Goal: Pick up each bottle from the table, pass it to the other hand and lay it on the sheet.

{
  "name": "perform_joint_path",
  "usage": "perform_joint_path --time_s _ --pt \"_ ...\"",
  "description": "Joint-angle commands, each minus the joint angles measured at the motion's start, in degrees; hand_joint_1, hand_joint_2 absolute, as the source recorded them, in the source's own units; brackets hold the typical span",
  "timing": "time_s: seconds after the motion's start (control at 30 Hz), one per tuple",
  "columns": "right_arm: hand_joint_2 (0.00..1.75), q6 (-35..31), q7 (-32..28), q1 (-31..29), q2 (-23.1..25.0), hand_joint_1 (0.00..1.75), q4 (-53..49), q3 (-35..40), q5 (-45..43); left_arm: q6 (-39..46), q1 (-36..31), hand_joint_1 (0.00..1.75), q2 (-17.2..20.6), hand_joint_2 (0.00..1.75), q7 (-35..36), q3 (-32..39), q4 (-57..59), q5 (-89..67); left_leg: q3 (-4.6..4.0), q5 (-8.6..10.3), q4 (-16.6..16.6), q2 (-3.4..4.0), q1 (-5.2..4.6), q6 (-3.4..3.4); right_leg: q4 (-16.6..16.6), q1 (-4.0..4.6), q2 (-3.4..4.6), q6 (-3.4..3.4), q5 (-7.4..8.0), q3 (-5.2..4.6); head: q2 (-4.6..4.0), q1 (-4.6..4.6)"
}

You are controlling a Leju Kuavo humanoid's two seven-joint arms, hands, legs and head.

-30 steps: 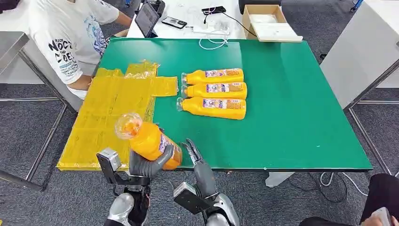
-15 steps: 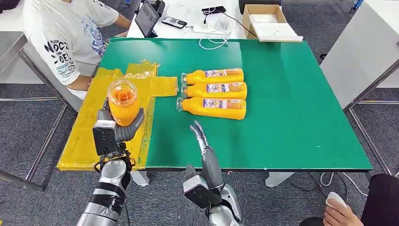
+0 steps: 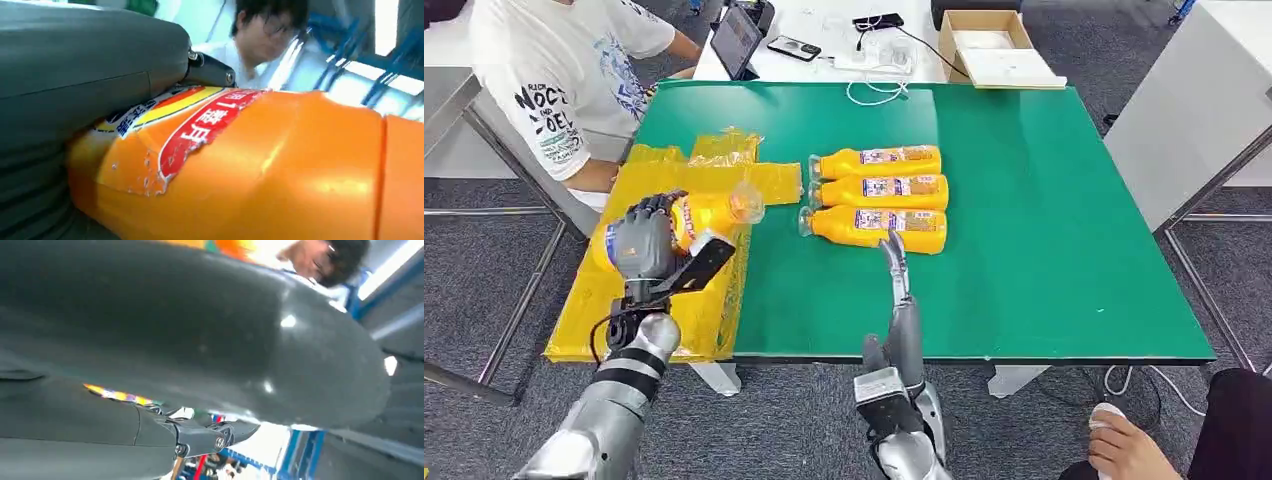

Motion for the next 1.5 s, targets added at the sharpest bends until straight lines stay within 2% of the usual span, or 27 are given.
perform_joint_path --time_s 0.03,0.1,0.23,0.37,0.5,0.7,0.9,0.93,0.97,1.0,1.03,1.07,1.5 --pt "0.00 0.0 0.0 -0.8 -0.4 0.00 -2.8 -3.0 -2.3 -6.0 -11.6 1.75 8.1 1.75 12.9 -4.5 24.1 -16.4 0.16 -0.07 0.0 0.02 -0.01 0.04 0.0 0.02 -0.03 -0.08 -0.07 0.16 0.00 0.00" --pt "0.00 0.5 -0.1 -1.0 -0.3 0.00 -2.2 -3.3 -2.7 -9.7 -12.5 1.75 9.4 1.75 16.3 -7.7 25.6 -21.6 0.32 -0.14 0.0 -0.02 0.00 0.08 0.0 0.04 -0.12 -0.14 -0.16 0.36 0.00 0.04" --pt "0.00 0.8 -0.1 -0.7 -0.2 0.00 -2.1 -3.7 -3.1 -12.6 -13.1 1.75 10.1 1.75 17.8 -10.3 26.7 -25.6 0.28 -0.15 0.0 0.08 0.01 0.07 0.0 0.05 -0.02 -0.14 -0.13 0.30 0.00 0.02" --pt "0.00 1.1 -0.2 -0.5 0.0 0.00 -1.9 -4.1 -3.3 -16.1 -13.0 1.75 9.0 1.75 15.7 -7.1 27.1 -22.3 0.21 -0.10 0.0 0.01 0.00 0.06 0.0 0.03 -0.08 -0.12 -0.11 0.24 0.00 0.02" --pt "0.00 1.1 -0.2 -0.5 0.0 0.00 -1.9 -4.1 -3.3 -16.0 -12.9 1.75 8.9 1.75 15.8 -7.1 27.1 -22.2 0.15 -0.08 0.0 0.01 0.01 0.05 0.0 0.03 -0.07 -0.10 -0.08 0.18 0.00 0.02" --pt "0.00 1.6 0.4 -0.8 0.4 0.00 -0.5 -4.4 -3.4 -22.1 -12.2 1.75 7.5 1.75 9.9 1.5 27.1 -12.1 0.20 -0.09 0.0 0.04 -0.01 0.06 0.0 0.02 -0.03 -0.10 -0.08 0.23 0.00 0.04" --pt "0.00 1.7 0.5 -0.9 0.5 0.00 0.0 -4.4 -3.4 -22.5 -11.8 1.75 7.4 1.75 9.6 2.1 27.1 -11.4 0.28 -0.11 0.0 0.05 -0.01 0.07 0.0 0.02 -0.02 -0.11 -0.09 0.31 0.00 0.02" --pt "0.00 1.8 0.6 -1.0 0.5 0.00 0.1 -4.4 -3.4 -23.2 -11.7 1.69 7.3 1.75 9.0 2.6 27.1 -10.6 0.20 -0.07 0.0 0.04 -0.02 0.06 -0.1 0.01 -0.02 -0.08 -0.05 0.23 0.00 0.02" --pt "0.00 2.0 0.7 -1.0 0.5 0.00 0.2 -4.4 -3.3 -23.7 -11.5 0.19 7.1 1.75 8.7 3.4 27.0 -9.8 0.14 -0.04 0.0 0.02 -0.02 0.05 0.0 0.00 -0.03 -0.06 -0.04 0.17 0.00 0.02" --pt "0.00 2.2 0.8 -1.1 0.6 0.00 0.7 -4.3 -3.2 -24.7 -11.2 0.00 6.8 1.75 7.8 4.5 27.1 -8.3 0.31 -0.10 -0.1 0.03 -0.02 0.08 -0.1 0.01 -0.05 -0.11 -0.09 0.35 0.00 0.02" --pt "0.00 2.3 0.9 -1.2 0.7 0.00 1.1 -4.3 -3.1 -26.0 -11.0 0.00 6.4 1.75 6.9 5.8 27.1 -6.5 0.17 -0.04 -0.1 0.01 -0.04 0.06 -0.1 -0.02 -0.03 -0.05 -0.04 0.20 0.00 0.02" --pt "0.00 2.4 1.0 -1.4 0.7 0.00 1.6 -4.2 -3.0 -26.7 -10.8 0.00 6.2 0.00 6.5 6.5 27.2 -5.6 0.32 -0.10 -0.1 0.03 -0.04 0.09 -0.1 0.00 -0.04 -0.10 -0.09 0.36 0.00 0.04" --pt "0.00 3.1 1.4 -2.0 0.8 0.00 4.1 -4.8 -2.8 -33.0 -9.9 0.00 4.8 0.00 3.5 10.1 27.0 0.3 0.44 -0.03 -0.1 -0.13 -0.04 0.05 -0.1 -0.02 -0.07 -0.08 -0.05 0.52 0.00 0.02"
